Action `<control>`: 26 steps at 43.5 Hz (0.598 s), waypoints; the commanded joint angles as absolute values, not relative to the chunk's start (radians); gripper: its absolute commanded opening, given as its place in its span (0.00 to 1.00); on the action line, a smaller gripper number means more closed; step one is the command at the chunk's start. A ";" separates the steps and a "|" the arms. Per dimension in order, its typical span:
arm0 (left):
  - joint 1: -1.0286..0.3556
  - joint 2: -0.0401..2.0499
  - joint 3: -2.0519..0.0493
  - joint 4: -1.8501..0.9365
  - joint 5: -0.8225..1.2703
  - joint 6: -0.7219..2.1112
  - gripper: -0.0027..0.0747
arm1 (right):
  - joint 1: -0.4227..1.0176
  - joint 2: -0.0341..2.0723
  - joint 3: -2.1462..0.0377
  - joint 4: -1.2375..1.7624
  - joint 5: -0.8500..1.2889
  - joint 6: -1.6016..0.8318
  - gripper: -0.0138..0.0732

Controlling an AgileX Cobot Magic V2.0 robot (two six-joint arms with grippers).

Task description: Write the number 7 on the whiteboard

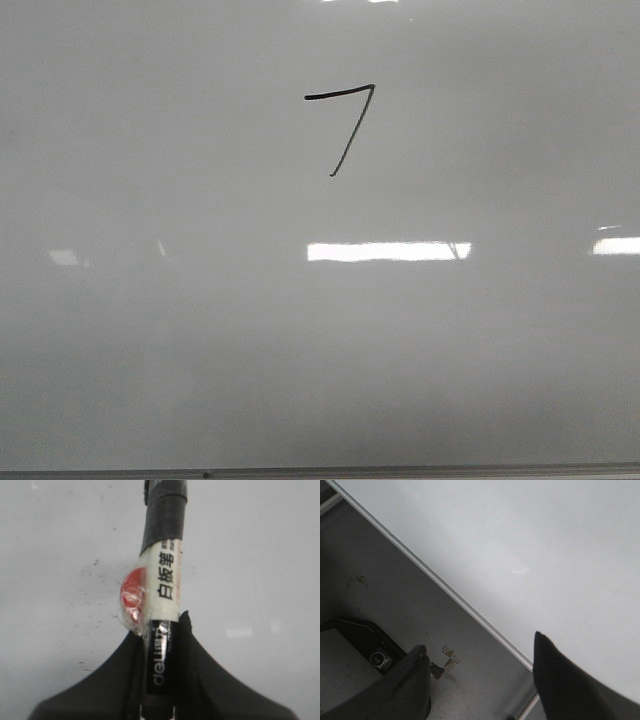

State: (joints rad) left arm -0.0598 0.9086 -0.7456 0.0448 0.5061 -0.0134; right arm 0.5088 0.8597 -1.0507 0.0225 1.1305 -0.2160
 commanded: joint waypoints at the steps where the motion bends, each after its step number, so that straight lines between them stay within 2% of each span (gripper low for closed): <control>1: -0.014 0.929 -0.696 -0.027 0.267 -0.040 0.01 | 0.503 0.853 -1.082 0.014 1.058 -0.214 0.69; 26: -0.011 1.289 -0.659 -0.038 -0.107 -0.040 0.01 | 0.503 0.854 -1.082 0.014 1.032 -0.214 0.69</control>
State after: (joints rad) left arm -0.0128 1.2720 -0.6309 -0.0294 0.0083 -0.0314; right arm 0.5088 0.8597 -1.0507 0.0225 1.0893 -0.2160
